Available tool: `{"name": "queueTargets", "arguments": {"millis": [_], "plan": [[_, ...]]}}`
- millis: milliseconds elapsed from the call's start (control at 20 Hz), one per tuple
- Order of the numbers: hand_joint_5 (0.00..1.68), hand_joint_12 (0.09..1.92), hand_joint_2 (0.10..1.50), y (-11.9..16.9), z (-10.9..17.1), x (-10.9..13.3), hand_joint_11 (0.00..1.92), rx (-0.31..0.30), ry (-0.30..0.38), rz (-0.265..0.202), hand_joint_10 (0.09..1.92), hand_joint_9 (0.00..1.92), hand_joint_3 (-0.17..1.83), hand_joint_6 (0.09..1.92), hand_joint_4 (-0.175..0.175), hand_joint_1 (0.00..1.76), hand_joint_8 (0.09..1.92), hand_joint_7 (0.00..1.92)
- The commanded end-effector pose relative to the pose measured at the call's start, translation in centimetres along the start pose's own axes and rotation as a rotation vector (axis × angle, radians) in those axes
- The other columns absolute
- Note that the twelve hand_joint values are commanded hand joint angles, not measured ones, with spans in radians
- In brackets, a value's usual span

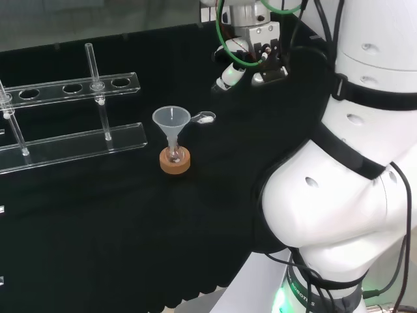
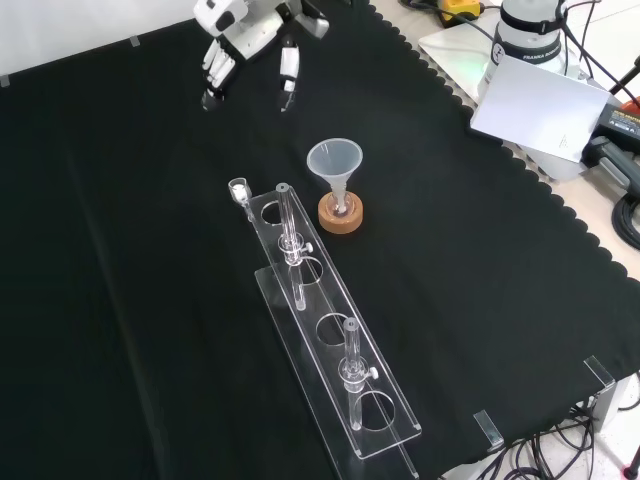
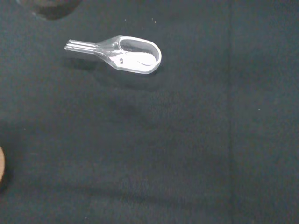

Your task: Pick up the weighing funnel.

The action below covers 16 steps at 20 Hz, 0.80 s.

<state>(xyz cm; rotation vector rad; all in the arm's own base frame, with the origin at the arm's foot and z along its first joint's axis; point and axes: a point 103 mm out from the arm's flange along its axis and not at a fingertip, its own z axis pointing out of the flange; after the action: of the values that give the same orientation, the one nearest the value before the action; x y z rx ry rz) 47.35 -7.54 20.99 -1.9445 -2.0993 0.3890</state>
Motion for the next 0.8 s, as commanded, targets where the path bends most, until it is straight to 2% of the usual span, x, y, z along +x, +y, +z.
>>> {"name": "queueTargets", "arguments": {"millis": [50, 300, 800], "plan": [[0.42, 1.33, 0.80, 3.1, 1.8, 1.6, 0.40, 0.021, -0.050, 0.006, 0.63, 0.60, 0.19, 0.09, -0.061, 0.73, 0.73, 0.31], [0.44, 1.32, 0.80, 4.3, 3.0, 2.2, 0.40, 0.023, -0.071, 0.020, 0.62, 0.60, 0.20, 0.09, -0.060, 0.73, 0.73, 0.31], [0.48, 1.32, 0.78, 5.8, 5.5, 2.4, 0.41, 0.073, -0.099, 0.032, 0.62, 0.61, 0.22, 0.09, -0.061, 0.74, 0.74, 0.34]]}}
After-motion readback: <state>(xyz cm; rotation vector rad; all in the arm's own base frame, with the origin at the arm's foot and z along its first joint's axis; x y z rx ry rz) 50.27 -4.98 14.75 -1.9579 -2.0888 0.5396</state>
